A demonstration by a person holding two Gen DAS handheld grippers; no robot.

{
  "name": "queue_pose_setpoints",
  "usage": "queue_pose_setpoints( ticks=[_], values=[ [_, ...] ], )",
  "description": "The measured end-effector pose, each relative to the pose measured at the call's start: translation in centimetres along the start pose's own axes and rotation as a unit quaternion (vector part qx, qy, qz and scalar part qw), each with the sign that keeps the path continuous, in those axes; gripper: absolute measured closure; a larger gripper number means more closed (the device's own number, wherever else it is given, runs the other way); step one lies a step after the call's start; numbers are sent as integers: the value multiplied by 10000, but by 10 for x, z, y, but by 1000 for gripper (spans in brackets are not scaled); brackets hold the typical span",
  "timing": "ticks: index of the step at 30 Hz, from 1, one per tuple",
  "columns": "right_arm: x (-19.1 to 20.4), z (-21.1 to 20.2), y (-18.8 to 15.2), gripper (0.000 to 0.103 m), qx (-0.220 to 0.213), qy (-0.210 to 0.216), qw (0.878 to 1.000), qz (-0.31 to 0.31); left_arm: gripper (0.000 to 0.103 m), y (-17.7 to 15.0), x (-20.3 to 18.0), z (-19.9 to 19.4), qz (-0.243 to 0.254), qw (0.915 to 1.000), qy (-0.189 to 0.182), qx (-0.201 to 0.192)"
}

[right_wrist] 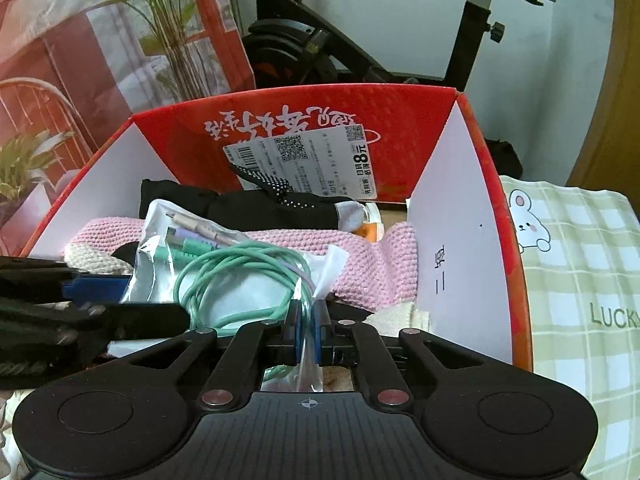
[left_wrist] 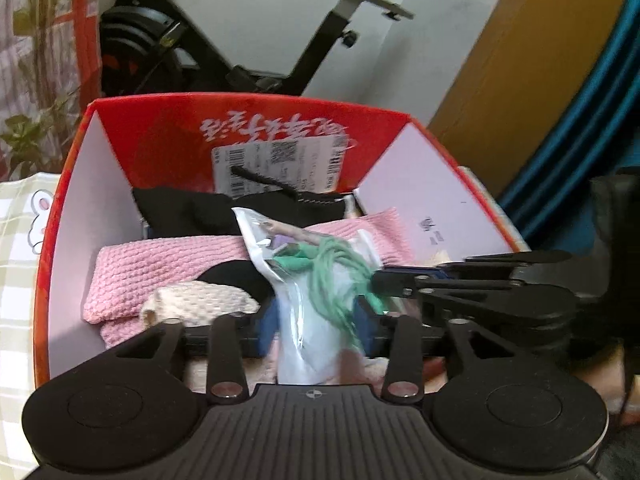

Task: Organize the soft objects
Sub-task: 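Carry the cable bag into the red box and open both grippers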

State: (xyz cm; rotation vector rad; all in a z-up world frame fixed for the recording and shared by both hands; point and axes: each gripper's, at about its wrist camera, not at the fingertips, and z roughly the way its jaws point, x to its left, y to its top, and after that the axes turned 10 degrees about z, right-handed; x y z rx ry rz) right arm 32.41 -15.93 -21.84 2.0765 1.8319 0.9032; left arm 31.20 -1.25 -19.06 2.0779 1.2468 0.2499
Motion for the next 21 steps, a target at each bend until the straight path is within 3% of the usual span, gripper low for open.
queue_pose_setpoints(
  ticks=[8,10,14,19,21],
  values=[
    [5,-14,-4,84,-314,-324,9988,-207,10,-1,-15,-35,366,9973,379,-518],
    [8,-23,-8,83,-447,-380,9976,-362,6,-1,-16,-46,413,9952,613,-645],
    [10,-46,-11,62,-682,-309,9966,-340,0,-2,-18,-65,402,9908,992,-823],
    [15,-81,-16,36,-1004,-287,9937,-395,0,-6,-22,-86,345,9845,1428,-955],
    [19,-95,-19,18,-1083,-251,9932,-355,0,-9,-26,-97,375,9818,1551,-1026]
  ],
)
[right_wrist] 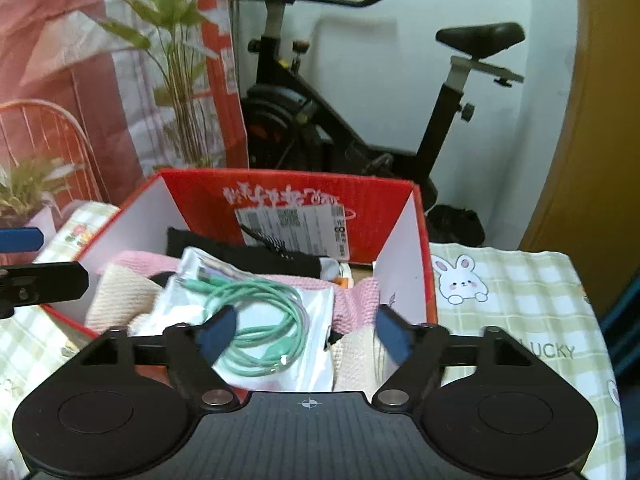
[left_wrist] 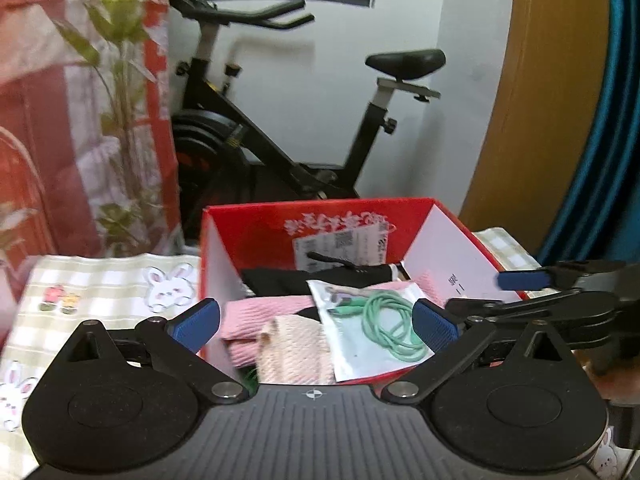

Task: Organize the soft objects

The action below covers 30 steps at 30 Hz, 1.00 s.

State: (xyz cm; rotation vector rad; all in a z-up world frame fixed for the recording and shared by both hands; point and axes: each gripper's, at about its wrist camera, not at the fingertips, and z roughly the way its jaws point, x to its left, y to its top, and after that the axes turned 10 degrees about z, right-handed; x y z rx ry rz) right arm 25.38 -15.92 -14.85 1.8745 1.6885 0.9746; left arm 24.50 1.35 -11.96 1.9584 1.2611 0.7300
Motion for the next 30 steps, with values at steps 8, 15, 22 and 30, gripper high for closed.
queue_pose_setpoints(
  ticks=[8,15,22,30],
  values=[
    [21,-65,-4,0,-543,45,9984,-129,0,-1,-4,-57,-50,9982,416,-429],
    [29,-125,-9,0,-1031,-137,9945,134,0,-6,-23,-117,318,9924,615,-1016],
    [38,-184,-16,0,-1356,-79,9906,164,0,-5,-47,-169,656,9856,817,-1324],
    [49,-258,-41,0,-1716,-3,9852,-44,0,-12,-59,-215,159,9859,857,-1431]
  ],
)
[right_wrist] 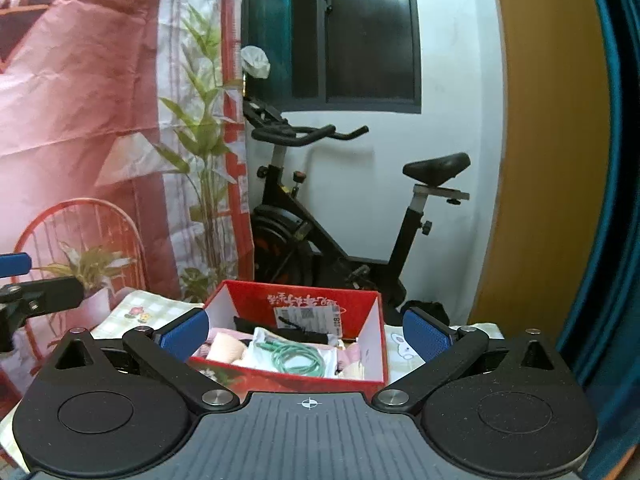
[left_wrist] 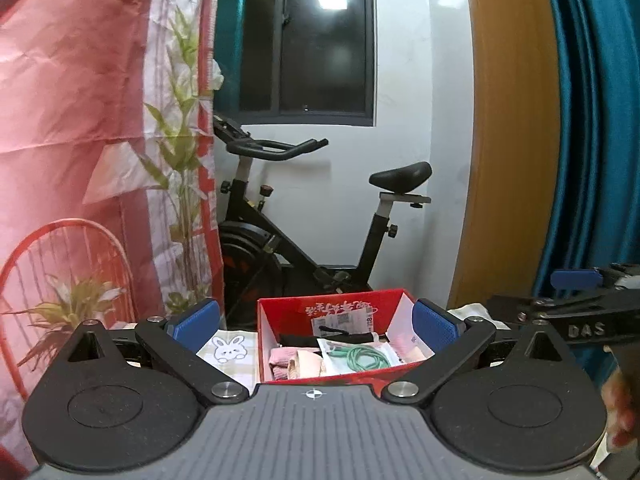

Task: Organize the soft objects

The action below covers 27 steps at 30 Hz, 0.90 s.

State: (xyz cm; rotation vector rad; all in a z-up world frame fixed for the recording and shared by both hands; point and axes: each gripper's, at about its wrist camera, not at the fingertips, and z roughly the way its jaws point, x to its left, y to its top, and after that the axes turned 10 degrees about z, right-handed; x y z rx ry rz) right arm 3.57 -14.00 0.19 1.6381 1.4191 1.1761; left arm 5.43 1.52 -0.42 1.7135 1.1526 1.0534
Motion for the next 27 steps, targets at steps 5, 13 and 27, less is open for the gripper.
queue_pose_setpoints(
  ticks=[5,13,27],
  values=[
    [-5,-39,-10,0,-187,171,9990,358,0,0,-8,-22,107,9995,270,-103],
    [-7,-56,-10,0,-261,64,9991,333,0,0,-7,-32,-10,9996,237,-183],
    [-9,-55,-12,0,-239,13,9989,398,0,-3,-11,-31,-41,9996,258,-60]
  ],
)
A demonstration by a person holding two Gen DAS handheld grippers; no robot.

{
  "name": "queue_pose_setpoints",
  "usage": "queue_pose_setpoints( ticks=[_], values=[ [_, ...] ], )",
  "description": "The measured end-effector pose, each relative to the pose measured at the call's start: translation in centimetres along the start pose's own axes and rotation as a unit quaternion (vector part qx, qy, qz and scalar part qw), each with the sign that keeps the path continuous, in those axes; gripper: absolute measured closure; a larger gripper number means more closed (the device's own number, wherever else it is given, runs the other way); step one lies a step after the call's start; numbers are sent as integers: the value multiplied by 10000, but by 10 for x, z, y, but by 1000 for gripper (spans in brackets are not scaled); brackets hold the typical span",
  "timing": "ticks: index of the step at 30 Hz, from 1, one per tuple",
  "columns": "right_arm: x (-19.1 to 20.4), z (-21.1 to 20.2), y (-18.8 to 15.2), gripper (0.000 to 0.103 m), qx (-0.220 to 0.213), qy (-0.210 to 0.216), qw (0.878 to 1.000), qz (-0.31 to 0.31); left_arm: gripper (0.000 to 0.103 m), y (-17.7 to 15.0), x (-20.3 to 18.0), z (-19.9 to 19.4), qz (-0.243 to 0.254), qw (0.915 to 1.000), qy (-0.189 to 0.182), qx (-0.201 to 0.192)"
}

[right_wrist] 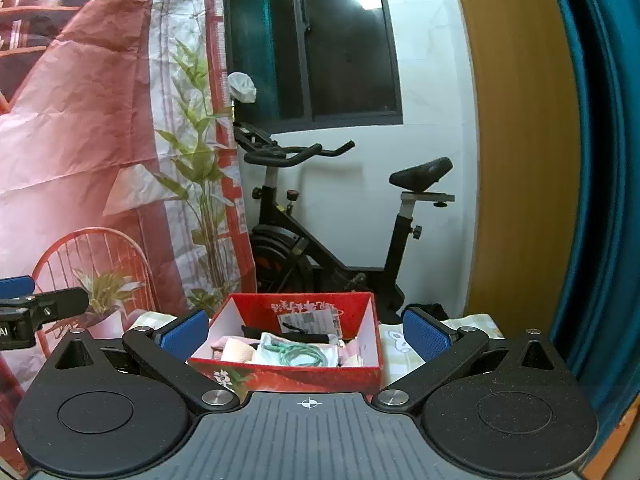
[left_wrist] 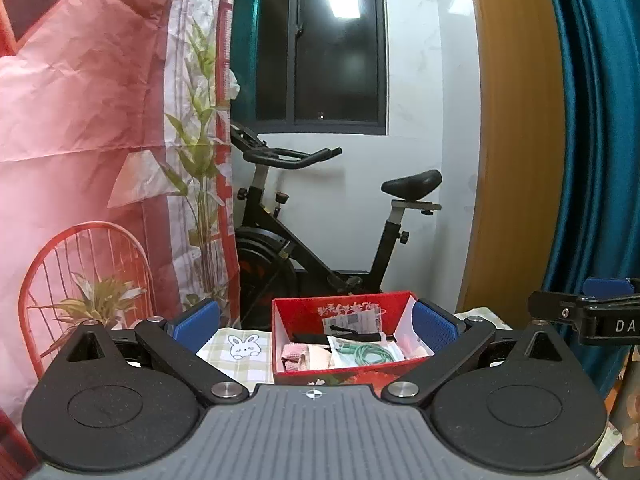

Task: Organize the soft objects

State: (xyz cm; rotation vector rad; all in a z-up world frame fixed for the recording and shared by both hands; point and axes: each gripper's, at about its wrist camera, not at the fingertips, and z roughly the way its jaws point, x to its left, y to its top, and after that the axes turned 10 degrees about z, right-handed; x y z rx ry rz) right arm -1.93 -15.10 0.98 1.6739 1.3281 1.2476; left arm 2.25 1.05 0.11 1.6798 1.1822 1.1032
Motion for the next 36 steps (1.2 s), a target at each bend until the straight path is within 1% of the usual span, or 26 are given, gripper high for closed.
queue_pose_setpoints(
  ticks=[9,36],
  values=[
    [2,2,-1,0,15,-40,10000,29,0,-4,4,3,-73,9999,-89,99],
    [-1,5,-2,0,20,-30,10000,9,0,-7,8,3,-291,9992,-228,152]
  ],
)
